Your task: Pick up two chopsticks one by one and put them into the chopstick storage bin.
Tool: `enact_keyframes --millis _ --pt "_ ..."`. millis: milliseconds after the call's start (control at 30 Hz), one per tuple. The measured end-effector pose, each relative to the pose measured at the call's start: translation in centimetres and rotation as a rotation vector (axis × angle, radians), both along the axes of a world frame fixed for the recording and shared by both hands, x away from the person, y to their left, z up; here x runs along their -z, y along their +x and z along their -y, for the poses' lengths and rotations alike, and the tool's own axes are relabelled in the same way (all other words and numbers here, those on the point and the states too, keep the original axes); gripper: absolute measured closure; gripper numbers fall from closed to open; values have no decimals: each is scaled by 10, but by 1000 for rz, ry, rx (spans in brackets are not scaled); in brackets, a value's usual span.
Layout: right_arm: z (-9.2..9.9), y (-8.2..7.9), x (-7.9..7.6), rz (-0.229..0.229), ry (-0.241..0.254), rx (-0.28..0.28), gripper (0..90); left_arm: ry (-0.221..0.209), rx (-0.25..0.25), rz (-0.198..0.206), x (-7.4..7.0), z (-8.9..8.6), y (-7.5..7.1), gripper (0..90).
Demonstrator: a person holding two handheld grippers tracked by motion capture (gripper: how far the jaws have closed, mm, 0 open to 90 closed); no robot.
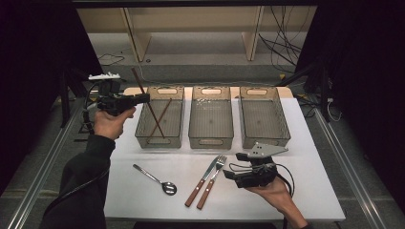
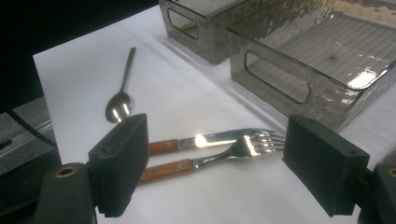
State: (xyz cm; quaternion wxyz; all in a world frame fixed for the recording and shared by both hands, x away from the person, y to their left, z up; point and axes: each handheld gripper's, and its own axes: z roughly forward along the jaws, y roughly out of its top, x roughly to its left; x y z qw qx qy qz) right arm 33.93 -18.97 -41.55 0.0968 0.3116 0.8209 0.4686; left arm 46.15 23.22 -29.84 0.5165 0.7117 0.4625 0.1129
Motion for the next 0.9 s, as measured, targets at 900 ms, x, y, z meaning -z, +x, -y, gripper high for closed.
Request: enact_keyframes --millis 900 --pt "-1 -1 3 -6 -4 -9 231 124 -112 -77 29 8 53 841"
